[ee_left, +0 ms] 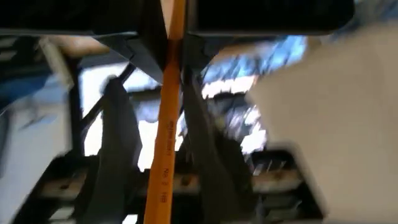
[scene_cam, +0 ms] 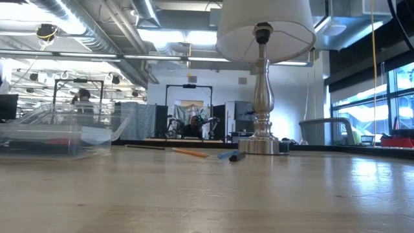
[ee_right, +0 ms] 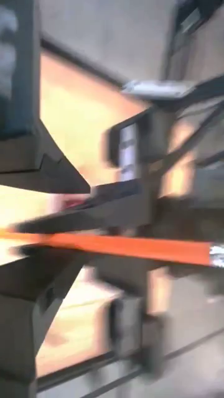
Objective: Pick & place school supplies into a supply box
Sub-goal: Put the yellow pencil into the transparent supply box
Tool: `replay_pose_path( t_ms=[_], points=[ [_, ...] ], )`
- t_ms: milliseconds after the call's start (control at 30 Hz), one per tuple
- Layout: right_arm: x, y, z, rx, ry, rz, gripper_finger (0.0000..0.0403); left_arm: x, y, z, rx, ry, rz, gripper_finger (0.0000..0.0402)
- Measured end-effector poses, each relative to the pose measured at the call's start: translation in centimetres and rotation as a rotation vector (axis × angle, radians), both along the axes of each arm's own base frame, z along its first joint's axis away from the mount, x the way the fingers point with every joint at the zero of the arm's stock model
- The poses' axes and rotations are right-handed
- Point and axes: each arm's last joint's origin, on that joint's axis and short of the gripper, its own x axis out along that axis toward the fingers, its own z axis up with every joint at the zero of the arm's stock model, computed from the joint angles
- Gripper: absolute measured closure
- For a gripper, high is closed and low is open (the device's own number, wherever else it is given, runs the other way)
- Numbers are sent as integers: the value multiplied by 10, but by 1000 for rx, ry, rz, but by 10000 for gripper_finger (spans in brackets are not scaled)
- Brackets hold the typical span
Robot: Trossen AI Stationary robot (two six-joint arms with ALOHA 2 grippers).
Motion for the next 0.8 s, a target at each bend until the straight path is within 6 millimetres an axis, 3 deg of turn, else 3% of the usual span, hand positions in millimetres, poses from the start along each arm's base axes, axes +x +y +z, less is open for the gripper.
replay_pose_path(
  t_ms=[333, 600, 800],
  points=[
    [-33, -8, -23, 4, 385, -136, 236, -26, 11, -47, -308, 548, 117, 387],
    [-29, -8, -45, -13, 464, -150, 236, -59, 15, -84, -711, 1067, 192, 387],
    [-24, -6, -75, -63, 541, -119, 236, -79, 20, -95, -799, 1300, 334, 387]
  ],
)
